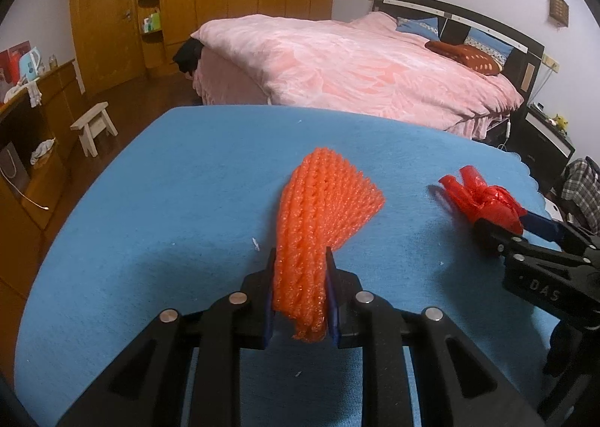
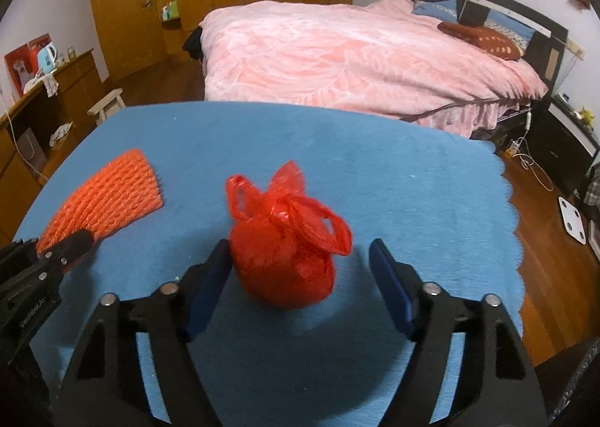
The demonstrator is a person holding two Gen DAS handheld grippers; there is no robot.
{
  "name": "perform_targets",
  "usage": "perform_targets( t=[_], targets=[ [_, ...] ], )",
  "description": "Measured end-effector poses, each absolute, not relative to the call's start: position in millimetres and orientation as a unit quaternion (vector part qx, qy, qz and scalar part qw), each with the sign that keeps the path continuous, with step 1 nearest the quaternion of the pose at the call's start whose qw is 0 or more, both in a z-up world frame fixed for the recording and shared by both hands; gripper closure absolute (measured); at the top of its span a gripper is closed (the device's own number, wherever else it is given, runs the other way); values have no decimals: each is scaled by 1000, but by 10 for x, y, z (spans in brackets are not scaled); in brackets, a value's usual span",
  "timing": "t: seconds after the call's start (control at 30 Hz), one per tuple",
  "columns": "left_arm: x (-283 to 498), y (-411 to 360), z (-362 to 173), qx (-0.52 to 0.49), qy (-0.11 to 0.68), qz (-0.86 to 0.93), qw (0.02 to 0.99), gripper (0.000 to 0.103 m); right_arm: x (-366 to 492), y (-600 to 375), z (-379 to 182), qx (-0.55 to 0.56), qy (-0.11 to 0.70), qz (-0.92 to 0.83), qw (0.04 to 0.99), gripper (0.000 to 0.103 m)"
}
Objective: Collect trash
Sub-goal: 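Grasp the red plastic bag with the right gripper while the left gripper holds the mesh pad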
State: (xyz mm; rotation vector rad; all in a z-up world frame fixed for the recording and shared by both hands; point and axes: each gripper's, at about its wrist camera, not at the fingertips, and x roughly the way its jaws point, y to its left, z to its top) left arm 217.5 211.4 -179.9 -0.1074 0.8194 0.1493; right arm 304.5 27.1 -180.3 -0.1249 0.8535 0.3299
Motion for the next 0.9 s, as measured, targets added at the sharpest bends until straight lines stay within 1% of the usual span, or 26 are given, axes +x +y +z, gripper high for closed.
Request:
perform_targets(
  t=[0.03,0.07,0.17,0.43,0.9],
  targets=[
    [2177,2119,-1804,-52,399,72,913,81,3050,279,-1813,-61,415,162,893,46],
    [2171,2113,-1808,-52,399,72,912,81,3056,285,-1822,-60,418,165,891,54],
    [2164,2107,-1808,-52,400,73,912,81,3043,275,-1820,-54,417,173,891,57],
    [2077,2029,-1716,-47,392,67,916,81,2859,189,-1731,-37,415,177,892,57],
    [1657,1677,-1420,-53,378,45,923,81,2305,-212,-1462,4,408,169,897,57]
  ],
)
